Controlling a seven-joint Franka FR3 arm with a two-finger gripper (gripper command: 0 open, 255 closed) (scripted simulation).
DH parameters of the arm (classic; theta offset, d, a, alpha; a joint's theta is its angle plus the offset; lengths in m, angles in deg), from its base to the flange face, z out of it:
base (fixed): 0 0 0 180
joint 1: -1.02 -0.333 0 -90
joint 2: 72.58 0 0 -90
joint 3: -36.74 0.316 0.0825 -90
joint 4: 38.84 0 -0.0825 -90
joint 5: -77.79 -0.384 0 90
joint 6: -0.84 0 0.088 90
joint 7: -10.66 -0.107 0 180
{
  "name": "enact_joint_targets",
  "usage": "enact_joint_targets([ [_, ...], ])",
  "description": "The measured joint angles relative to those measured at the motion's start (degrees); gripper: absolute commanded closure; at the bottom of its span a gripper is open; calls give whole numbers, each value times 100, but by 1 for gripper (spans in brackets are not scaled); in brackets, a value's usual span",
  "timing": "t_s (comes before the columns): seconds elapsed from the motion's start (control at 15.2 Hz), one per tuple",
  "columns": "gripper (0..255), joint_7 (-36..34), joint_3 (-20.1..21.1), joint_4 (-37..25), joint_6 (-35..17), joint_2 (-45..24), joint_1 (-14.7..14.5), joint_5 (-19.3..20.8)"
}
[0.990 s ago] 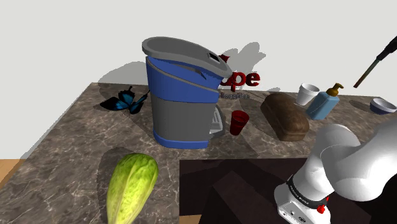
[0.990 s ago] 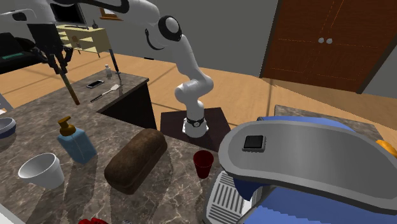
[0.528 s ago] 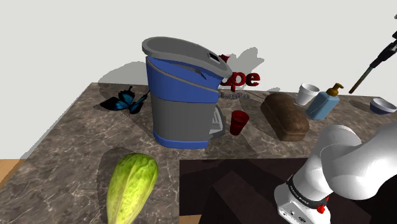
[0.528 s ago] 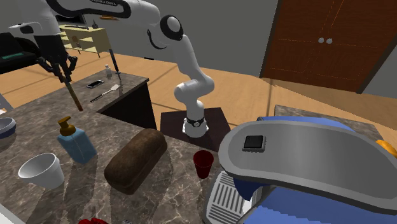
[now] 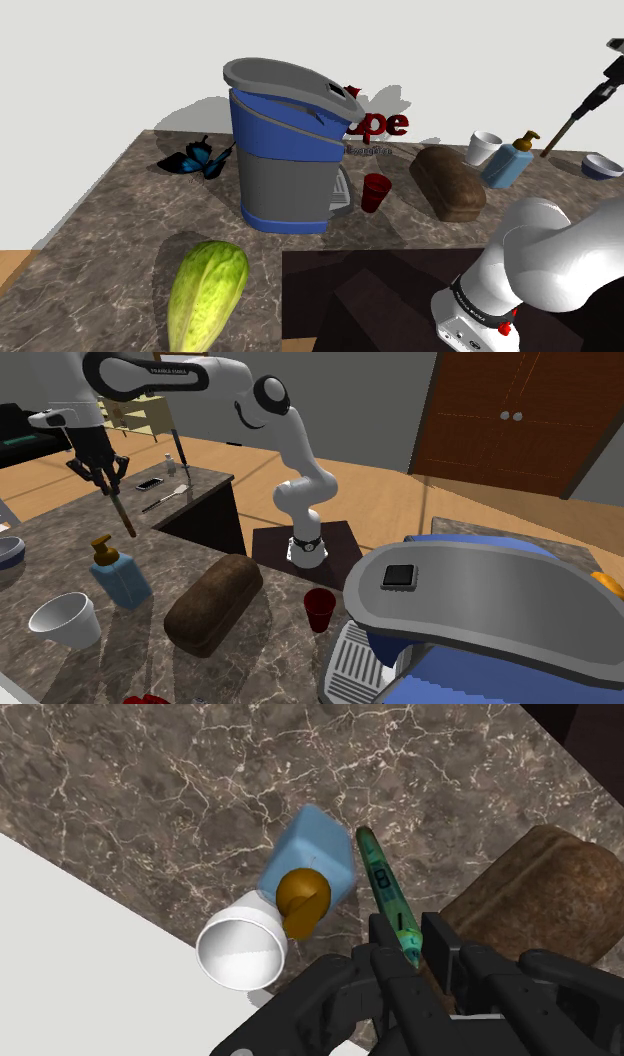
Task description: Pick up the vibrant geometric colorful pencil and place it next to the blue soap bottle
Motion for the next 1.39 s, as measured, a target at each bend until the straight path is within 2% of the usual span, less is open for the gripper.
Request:
enact_joint_targets([
  [0.66,255,-116,49,897,-707,196,327,190],
  [1.39,255,-214,-252,1639,-1454,363,349,445],
])
